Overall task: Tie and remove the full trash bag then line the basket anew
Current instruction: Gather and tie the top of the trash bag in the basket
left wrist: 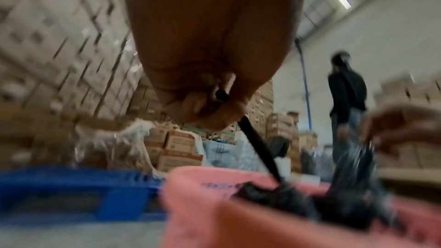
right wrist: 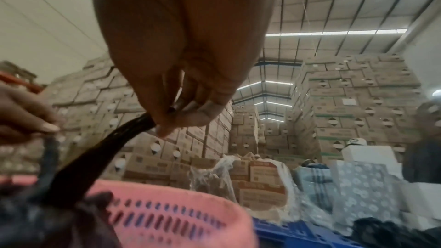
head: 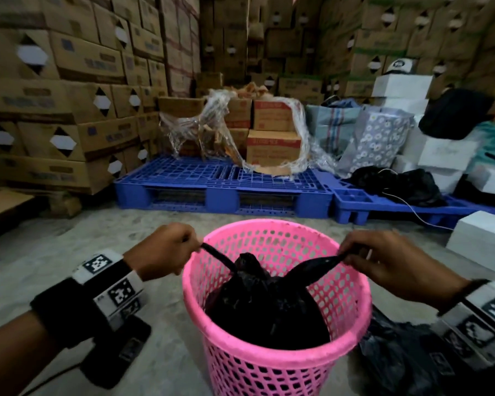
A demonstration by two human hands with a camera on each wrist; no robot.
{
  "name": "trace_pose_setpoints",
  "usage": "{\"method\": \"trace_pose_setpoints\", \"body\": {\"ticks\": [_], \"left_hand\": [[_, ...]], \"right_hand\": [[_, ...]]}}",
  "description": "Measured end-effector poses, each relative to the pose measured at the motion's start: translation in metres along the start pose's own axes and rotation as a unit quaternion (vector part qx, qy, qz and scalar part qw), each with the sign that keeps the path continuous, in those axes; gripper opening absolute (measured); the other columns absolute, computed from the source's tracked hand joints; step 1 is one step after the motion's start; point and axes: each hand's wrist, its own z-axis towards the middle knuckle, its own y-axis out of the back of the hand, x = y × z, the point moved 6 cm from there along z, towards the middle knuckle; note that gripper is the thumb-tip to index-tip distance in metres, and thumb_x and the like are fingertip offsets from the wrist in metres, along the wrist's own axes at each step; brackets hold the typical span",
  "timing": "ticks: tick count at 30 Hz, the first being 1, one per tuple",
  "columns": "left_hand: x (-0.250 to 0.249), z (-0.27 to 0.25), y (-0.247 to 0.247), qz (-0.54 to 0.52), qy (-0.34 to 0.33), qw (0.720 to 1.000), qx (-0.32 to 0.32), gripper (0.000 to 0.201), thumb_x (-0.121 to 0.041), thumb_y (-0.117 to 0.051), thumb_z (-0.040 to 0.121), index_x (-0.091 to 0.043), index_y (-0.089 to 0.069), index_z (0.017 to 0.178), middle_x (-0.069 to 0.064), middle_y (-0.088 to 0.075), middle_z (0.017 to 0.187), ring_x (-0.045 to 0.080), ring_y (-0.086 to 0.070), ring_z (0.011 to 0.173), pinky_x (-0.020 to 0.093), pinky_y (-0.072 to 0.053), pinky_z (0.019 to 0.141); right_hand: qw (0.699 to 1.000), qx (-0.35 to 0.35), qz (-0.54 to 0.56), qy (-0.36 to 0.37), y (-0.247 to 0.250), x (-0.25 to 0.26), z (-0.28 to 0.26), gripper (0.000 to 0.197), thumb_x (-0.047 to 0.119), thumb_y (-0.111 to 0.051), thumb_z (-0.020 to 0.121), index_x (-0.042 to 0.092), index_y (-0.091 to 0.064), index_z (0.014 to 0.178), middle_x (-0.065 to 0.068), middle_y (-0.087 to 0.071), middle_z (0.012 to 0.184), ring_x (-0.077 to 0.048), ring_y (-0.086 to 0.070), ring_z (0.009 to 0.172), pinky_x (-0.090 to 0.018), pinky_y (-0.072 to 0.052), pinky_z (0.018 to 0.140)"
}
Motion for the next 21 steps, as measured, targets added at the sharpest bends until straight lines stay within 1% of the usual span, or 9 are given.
{"method": "trace_pose_setpoints", "body": {"ticks": [2,4,6,8,11,14,16,18,21], "left_hand": [[-0.023,0.000,-0.015,-0.203,0.024,0.979,0.026,0.036,-0.005,-0.043,0.094,-0.008,-0.050,0.059,-0.004,-0.047,0.035,0.007,-0.042,0.029,0.015,-0.030,0.032],[-0.050,-0.004,-0.035,-0.273,0.002,0.959,0.071,0.029,-0.004,-0.044,0.093,-0.009,-0.052,0.066,-0.004,-0.051,0.039,0.008,-0.044,0.035,0.016,-0.030,0.036],[-0.069,-0.010,-0.058,-0.288,-0.021,0.951,0.114,0.024,-0.004,-0.045,0.091,-0.011,-0.059,0.073,-0.006,-0.054,0.044,0.007,-0.044,0.039,0.018,-0.030,0.039],[-0.077,-0.013,-0.075,-0.301,-0.026,0.943,0.142,0.029,-0.006,-0.046,0.090,-0.016,-0.066,0.072,-0.007,-0.053,0.046,0.009,-0.042,0.042,0.024,-0.026,0.045],[-0.077,-0.015,-0.077,-0.344,-0.010,0.930,0.132,0.026,-0.012,-0.048,0.086,-0.014,-0.070,0.073,-0.006,-0.050,0.047,0.012,-0.039,0.046,0.028,-0.022,0.048],[-0.077,-0.015,-0.069,-0.311,-0.051,0.941,0.124,0.029,-0.014,-0.052,0.089,-0.012,-0.058,0.061,-0.008,-0.046,0.044,0.008,-0.040,0.042,0.017,-0.028,0.044],[-0.076,-0.016,-0.067,-0.300,-0.077,0.942,0.132,0.027,-0.009,-0.049,0.092,-0.008,-0.056,0.066,-0.009,-0.044,0.041,0.004,-0.037,0.038,0.012,-0.030,0.042],[-0.071,-0.015,-0.064,-0.294,-0.079,0.943,0.132,0.025,-0.009,-0.047,0.092,-0.006,-0.057,0.070,-0.009,-0.044,0.040,0.005,-0.037,0.039,0.014,-0.029,0.042],[-0.065,-0.013,-0.057,-0.238,-0.071,0.962,0.117,0.030,-0.012,-0.051,0.091,-0.009,-0.053,0.062,-0.008,-0.047,0.041,0.006,-0.040,0.036,0.014,-0.030,0.039]], "right_hand": [[0.996,-0.019,0.083,0.032,0.005,0.032,0.011,0.010,0.015,-0.061,0.077,0.018,-0.069,0.078,0.002,-0.070,0.065,-0.008,-0.064,0.062,-0.016,-0.044,0.053],[0.986,-0.022,0.154,0.054,0.001,0.059,0.022,0.008,0.008,-0.064,0.079,0.013,-0.070,0.079,-0.004,-0.070,0.066,-0.008,-0.063,0.059,-0.017,-0.046,0.055],[0.976,-0.026,0.206,0.062,-0.007,0.075,0.034,0.013,-0.003,-0.064,0.080,0.009,-0.070,0.081,-0.008,-0.069,0.067,-0.005,-0.060,0.057,-0.019,-0.047,0.057],[0.966,-0.042,0.249,0.054,-0.013,0.079,0.045,0.010,-0.006,-0.063,0.080,0.002,-0.069,0.082,-0.013,-0.068,0.069,-0.008,-0.059,0.058,-0.023,-0.049,0.058],[0.954,-0.068,0.291,0.023,-0.019,0.074,0.052,0.006,-0.003,-0.063,0.082,0.000,-0.068,0.084,-0.014,-0.068,0.073,-0.013,-0.059,0.062,-0.025,-0.049,0.059],[0.951,-0.066,0.301,-0.017,-0.028,0.064,0.056,0.007,0.003,-0.063,0.084,0.004,-0.068,0.090,-0.011,-0.069,0.078,-0.015,-0.061,0.069,-0.024,-0.049,0.064],[0.944,-0.009,0.329,-0.037,-0.040,0.059,0.058,0.016,0.006,-0.060,0.086,0.012,-0.066,0.100,-0.009,-0.071,0.085,-0.017,-0.065,0.080,-0.026,-0.050,0.075],[0.934,0.079,0.347,-0.026,-0.054,0.062,0.055,0.024,0.003,-0.056,0.087,0.021,-0.065,0.101,-0.010,-0.071,0.088,-0.014,-0.063,0.085,-0.024,-0.048,0.082],[0.975,0.111,0.191,0.027,-0.062,0.066,0.049,0.008,0.007,-0.064,0.082,0.013,-0.069,0.084,-0.005,-0.069,0.083,-0.011,-0.059,0.078,-0.020,-0.044,0.076]]}}
